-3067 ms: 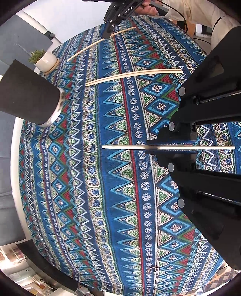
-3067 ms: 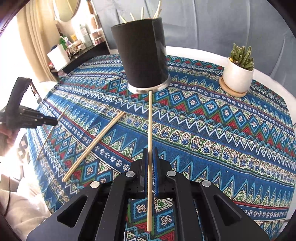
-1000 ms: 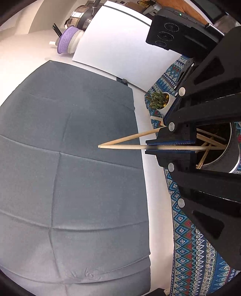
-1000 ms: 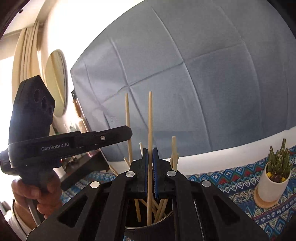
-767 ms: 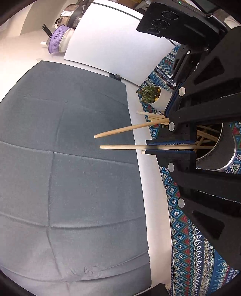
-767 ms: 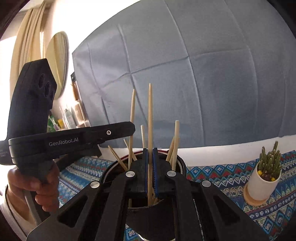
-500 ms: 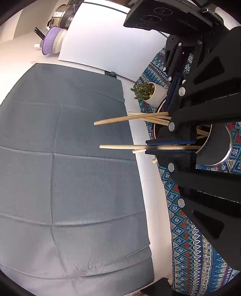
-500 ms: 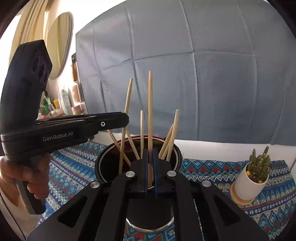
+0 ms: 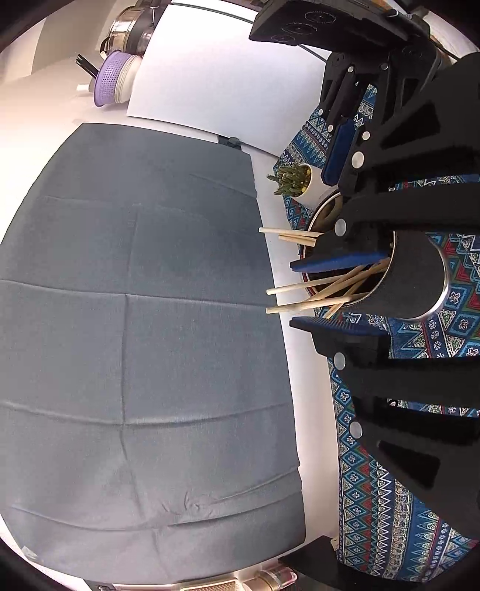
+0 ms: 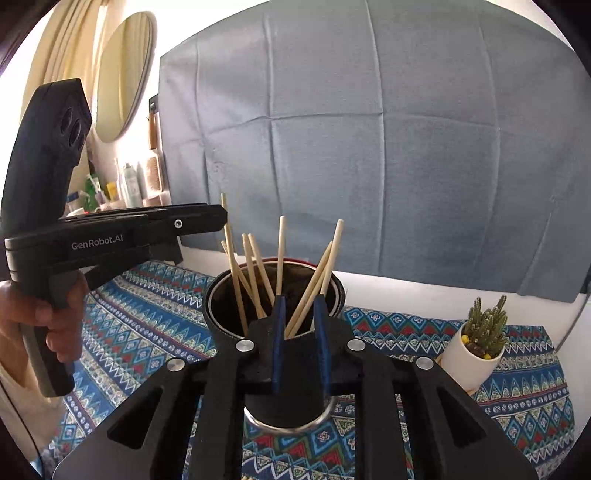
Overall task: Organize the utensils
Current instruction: 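Move both open tools back down toward the last sticks on the cloth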
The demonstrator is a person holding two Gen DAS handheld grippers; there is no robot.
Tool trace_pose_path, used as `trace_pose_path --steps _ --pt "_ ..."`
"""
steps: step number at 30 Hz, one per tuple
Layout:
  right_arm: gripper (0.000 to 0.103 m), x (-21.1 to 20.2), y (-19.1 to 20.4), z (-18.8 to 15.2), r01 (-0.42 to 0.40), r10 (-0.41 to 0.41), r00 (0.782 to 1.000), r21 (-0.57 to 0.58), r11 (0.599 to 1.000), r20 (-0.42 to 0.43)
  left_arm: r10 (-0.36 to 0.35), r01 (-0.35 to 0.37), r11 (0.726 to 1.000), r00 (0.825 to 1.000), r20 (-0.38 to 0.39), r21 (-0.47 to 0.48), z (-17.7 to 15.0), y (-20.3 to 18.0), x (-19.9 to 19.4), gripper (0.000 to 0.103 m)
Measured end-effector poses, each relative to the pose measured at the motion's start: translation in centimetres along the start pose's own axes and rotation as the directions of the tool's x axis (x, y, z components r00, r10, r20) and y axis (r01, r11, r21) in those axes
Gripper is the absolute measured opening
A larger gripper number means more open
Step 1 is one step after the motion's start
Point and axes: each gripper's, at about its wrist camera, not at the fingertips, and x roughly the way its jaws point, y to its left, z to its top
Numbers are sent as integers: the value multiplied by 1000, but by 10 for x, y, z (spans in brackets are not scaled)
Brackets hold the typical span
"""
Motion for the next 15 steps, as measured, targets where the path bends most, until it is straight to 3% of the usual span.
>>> trace_pose_path --steps 1,3,9,15 --pt "23 -3 1 -1 10 -10 1000 -7 1000 1 6 -6 1000 1000 4 5 -1 -1 -4 40" --pt "36 -10 2 -4 26 -26 1000 -20 999 -3 16 -16 1000 1000 13 4 -2 -2 -11 52" --pt "63 -30 8 -15 101 -101 995 -49 994 -9 41 -41 999 999 30 0 -10 -4 -34 80" --pt "85 -47 15 -32 138 -140 990 -53 989 -31 72 -73 997 997 30 26 -25 -10 -56 97"
